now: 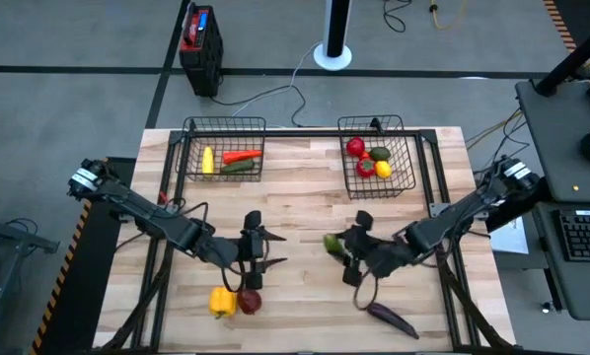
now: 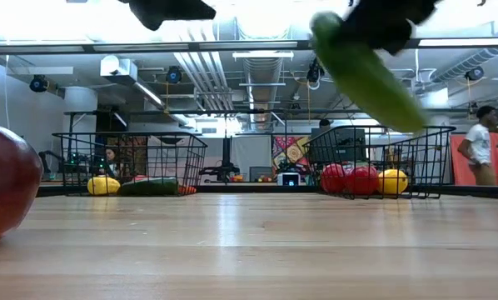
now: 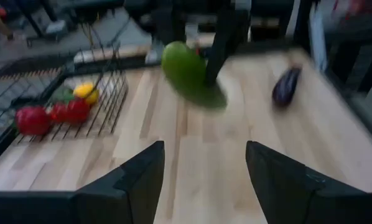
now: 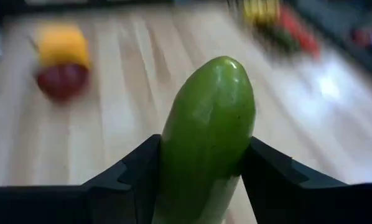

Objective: Sort produce into baskets
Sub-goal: Put the green cucumber into the left black wire basket

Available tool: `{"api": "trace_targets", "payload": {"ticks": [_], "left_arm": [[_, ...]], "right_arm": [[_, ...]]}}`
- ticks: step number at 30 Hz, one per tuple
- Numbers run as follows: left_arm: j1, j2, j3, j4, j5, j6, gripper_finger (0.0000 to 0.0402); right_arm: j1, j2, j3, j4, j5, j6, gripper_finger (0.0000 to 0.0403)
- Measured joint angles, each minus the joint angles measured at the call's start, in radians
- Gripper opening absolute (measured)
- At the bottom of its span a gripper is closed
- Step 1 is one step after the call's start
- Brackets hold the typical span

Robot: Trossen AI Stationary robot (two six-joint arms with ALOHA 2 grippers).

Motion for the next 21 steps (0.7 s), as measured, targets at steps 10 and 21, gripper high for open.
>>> {"api": "trace_targets", "payload": {"ticks": [10,21], "left_arm": [[0.001,0.002,-0.179,0.456,0.001,0.009,0.0209],[0.037,0.104,-0.136,0.546,0.002,0.039,0.0267]], "right_arm": [[-0.117,-0.041,-0.283,0.998,-0.237,-0.481,0.0185],[-0.195,0.089,-0.216,1.231,-0.503,-0.641,0.0186]]}}
